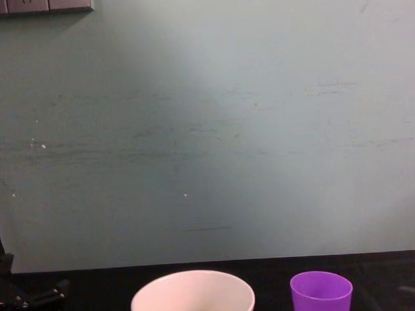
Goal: Pick up the cup and pour the mung beans from the cup into the bowl.
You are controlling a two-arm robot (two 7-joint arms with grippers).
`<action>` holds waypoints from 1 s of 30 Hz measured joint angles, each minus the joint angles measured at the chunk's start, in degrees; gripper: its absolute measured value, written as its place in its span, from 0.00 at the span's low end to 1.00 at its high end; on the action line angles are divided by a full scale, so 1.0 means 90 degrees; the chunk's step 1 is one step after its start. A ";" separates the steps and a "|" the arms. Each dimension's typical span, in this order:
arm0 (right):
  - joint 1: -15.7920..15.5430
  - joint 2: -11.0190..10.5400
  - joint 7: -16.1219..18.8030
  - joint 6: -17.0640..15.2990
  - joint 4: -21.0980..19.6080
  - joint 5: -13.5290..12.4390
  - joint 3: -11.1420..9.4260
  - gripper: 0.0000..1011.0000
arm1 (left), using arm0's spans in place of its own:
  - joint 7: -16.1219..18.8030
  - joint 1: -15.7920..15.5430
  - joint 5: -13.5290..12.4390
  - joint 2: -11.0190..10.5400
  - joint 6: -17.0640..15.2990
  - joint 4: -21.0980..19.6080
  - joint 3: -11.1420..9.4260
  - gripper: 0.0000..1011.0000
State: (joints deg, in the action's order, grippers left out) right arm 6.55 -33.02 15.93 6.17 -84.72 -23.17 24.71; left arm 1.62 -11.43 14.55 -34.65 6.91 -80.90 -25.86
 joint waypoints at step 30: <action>0.1059 0.1250 0.0403 -0.0116 0.1420 0.0524 0.0161 0.99 | 0.0000 0.0000 0.0000 0.0000 0.0000 0.0000 0.0000 0.99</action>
State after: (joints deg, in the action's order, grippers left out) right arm 16.08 -21.77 19.56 5.13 -71.94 -18.46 26.16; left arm 1.62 -11.43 14.55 -34.64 6.91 -80.90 -25.86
